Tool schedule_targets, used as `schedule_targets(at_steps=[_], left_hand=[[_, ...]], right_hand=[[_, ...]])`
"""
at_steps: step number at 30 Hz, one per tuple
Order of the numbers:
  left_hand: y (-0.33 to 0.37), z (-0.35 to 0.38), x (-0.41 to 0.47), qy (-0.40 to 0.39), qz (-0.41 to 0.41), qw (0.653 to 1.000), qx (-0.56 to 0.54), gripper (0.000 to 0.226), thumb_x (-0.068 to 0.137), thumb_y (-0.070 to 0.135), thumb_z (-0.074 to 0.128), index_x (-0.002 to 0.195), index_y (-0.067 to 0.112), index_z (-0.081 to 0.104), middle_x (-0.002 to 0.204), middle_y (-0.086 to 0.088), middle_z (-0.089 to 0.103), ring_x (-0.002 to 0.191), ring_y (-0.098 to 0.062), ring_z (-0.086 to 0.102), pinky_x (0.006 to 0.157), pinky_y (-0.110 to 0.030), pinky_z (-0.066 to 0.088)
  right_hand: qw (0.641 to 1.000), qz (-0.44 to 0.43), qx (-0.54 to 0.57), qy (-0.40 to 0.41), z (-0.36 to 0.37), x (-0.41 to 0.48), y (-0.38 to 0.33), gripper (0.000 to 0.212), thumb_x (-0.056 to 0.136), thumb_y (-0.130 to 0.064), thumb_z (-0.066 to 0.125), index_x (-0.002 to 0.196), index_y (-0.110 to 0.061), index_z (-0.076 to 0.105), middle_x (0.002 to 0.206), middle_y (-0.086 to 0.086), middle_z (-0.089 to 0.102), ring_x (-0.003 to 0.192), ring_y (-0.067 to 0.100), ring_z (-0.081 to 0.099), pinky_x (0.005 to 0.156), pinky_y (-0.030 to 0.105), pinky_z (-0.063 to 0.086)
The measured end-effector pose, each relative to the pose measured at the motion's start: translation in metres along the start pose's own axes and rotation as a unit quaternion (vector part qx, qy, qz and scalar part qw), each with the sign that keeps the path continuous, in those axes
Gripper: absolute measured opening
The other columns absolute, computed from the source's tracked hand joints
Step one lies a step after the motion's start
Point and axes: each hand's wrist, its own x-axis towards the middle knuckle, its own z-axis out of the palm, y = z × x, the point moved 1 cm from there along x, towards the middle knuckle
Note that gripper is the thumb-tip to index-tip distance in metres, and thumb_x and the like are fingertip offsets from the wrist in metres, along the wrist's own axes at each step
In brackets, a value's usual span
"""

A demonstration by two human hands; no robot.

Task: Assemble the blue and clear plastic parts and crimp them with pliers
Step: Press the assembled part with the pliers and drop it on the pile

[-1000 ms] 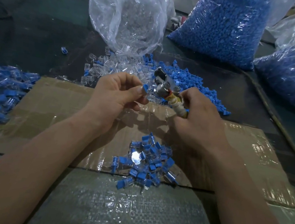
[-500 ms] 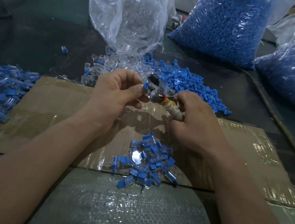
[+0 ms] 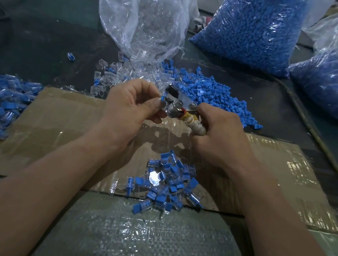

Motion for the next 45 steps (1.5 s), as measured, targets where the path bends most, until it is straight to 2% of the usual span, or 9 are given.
schedule_targets(at_steps=[12,19,25,28,32,37,41,43,45], left_hand=[[-0.002,-0.002,0.0,0.013,0.026,0.998,0.057,0.023,0.082,-0.006,0.059,0.074,0.015,0.057,0.066,0.0,0.061,0.056,-0.004,0.062,0.057,-0.017,0.053],[0.0,-0.001,-0.001,0.02,0.03,0.997,0.073,0.024,0.083,-0.006,0.058,0.073,0.016,0.056,0.064,0.002,0.059,0.054,-0.003,0.06,0.057,-0.017,0.053],[0.002,-0.001,-0.001,0.017,0.014,0.998,0.057,0.02,0.083,-0.006,0.058,0.076,0.012,0.057,0.066,-0.001,0.061,0.055,-0.004,0.062,0.055,-0.015,0.051],[0.003,-0.004,0.001,0.018,-0.027,0.999,0.04,0.016,0.082,-0.004,0.06,0.076,0.011,0.06,0.062,0.002,0.065,0.056,-0.008,0.063,0.051,-0.017,0.051],[0.007,-0.009,0.001,-0.067,-0.128,0.989,-0.019,0.007,0.071,0.005,0.064,0.07,0.011,0.069,0.064,-0.003,0.068,0.051,-0.01,0.061,0.04,-0.018,0.044],[0.011,-0.006,-0.007,-0.223,-0.163,0.961,0.015,0.006,0.062,0.006,0.067,0.068,0.007,0.069,0.063,-0.007,0.068,0.041,-0.007,0.053,0.037,-0.013,0.039],[0.009,-0.006,-0.011,-0.274,-0.19,0.943,0.009,0.005,0.064,0.002,0.07,0.068,0.003,0.07,0.063,-0.007,0.067,0.055,-0.016,0.057,0.054,-0.027,0.045],[0.011,-0.006,-0.013,-0.298,-0.178,0.937,0.023,0.006,0.064,0.005,0.069,0.07,0.002,0.07,0.064,-0.005,0.068,0.056,-0.012,0.061,0.053,-0.022,0.049],[0.011,-0.005,-0.011,-0.267,-0.167,0.949,0.012,0.011,0.064,0.012,0.069,0.072,0.004,0.07,0.065,-0.005,0.068,0.05,-0.011,0.056,0.048,-0.02,0.045]], right_hand=[[1.0,0.001,0.008,-0.004,0.002,0.001,-0.002,0.02,0.074,-0.014,0.063,0.078,-0.024,0.047,0.066,-0.015,0.044,0.064,0.003,0.042,0.058,0.021,0.033],[1.0,0.0,0.0,0.008,0.003,0.001,-0.003,0.013,0.075,-0.015,0.063,0.083,-0.019,0.054,0.072,-0.006,0.053,0.072,0.015,0.05,0.068,0.032,0.044],[0.999,-0.009,-0.016,0.029,0.004,0.0,0.003,0.023,0.075,-0.018,0.064,0.085,-0.024,0.044,0.073,-0.012,0.042,0.066,0.006,0.038,0.058,0.02,0.029],[0.999,0.007,-0.025,0.042,-0.001,0.0,0.011,0.023,0.074,-0.016,0.064,0.086,-0.022,0.046,0.076,-0.008,0.044,0.069,0.01,0.039,0.058,0.021,0.031],[0.995,0.072,-0.015,0.063,-0.01,-0.001,0.023,0.018,0.072,-0.018,0.066,0.085,-0.014,0.055,0.072,-0.004,0.051,0.066,0.013,0.046,0.056,0.027,0.036],[0.992,0.12,-0.019,-0.022,-0.025,-0.001,0.037,0.045,0.065,-0.046,0.075,0.09,-0.015,0.056,0.075,-0.005,0.052,0.073,0.018,0.049,0.061,0.03,0.037],[0.987,0.129,-0.054,-0.077,-0.026,-0.002,0.042,0.056,0.061,-0.055,0.073,0.094,-0.012,0.058,0.082,0.001,0.056,0.076,0.018,0.051,0.065,0.032,0.039],[0.986,0.125,-0.063,-0.09,-0.027,-0.002,0.043,0.059,0.059,-0.057,0.073,0.095,-0.013,0.059,0.085,0.002,0.058,0.077,0.018,0.052,0.067,0.032,0.041],[0.985,0.124,-0.053,-0.103,-0.029,-0.002,0.044,0.057,0.057,-0.056,0.074,0.093,-0.015,0.057,0.09,0.002,0.059,0.083,0.02,0.053,0.074,0.034,0.044]])
